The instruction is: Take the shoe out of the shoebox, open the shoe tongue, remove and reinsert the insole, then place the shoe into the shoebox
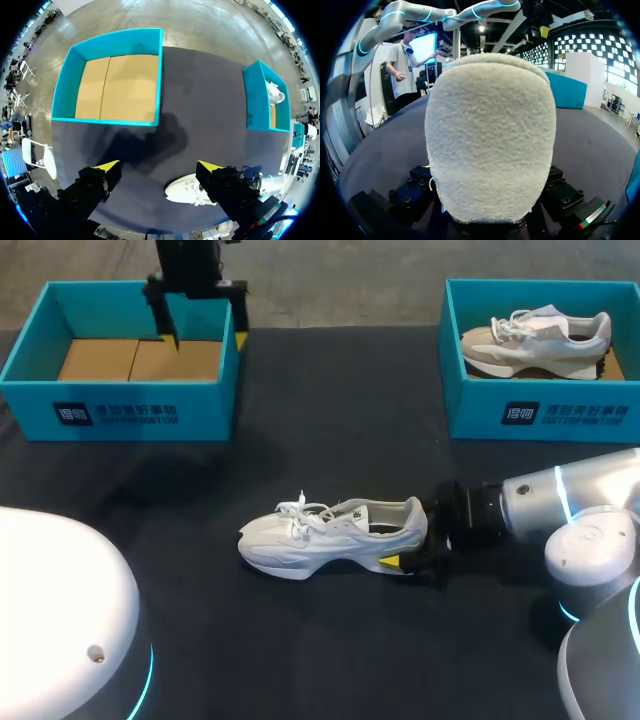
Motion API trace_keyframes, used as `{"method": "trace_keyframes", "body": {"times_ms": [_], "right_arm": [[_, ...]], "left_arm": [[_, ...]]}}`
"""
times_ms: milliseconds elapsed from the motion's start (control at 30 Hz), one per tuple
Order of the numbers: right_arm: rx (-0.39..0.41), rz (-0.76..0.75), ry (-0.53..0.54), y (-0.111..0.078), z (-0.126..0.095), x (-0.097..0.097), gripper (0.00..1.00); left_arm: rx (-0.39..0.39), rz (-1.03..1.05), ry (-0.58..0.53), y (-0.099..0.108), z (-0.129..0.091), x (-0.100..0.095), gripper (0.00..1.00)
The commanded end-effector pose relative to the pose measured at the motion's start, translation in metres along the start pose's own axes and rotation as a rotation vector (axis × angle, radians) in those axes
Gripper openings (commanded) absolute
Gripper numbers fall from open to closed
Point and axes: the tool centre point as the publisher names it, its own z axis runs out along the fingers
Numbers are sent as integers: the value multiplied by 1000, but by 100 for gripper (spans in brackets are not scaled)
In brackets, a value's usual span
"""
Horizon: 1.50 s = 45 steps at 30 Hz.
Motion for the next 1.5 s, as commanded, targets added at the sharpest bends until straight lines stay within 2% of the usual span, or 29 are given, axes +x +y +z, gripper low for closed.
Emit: {"method": "trace_keyframes", "body": {"times_ms": [33,267,833,1067,1500], "right_arm": [[3,1,-1,0,2,1,0],[3,1,-1,0,2,1,0],[3,1,-1,0,2,1,0],[3,1,-1,0,2,1,0],[3,1,-1,0,2,1,0]], "left_arm": [[-13,19,-13,7,7,19,100],[-7,83,4,28,16,57,100],[-59,296,18,86,50,141,100],[-83,338,-9,100,58,148,100],[-83,338,-9,100,58,148,100]]}}
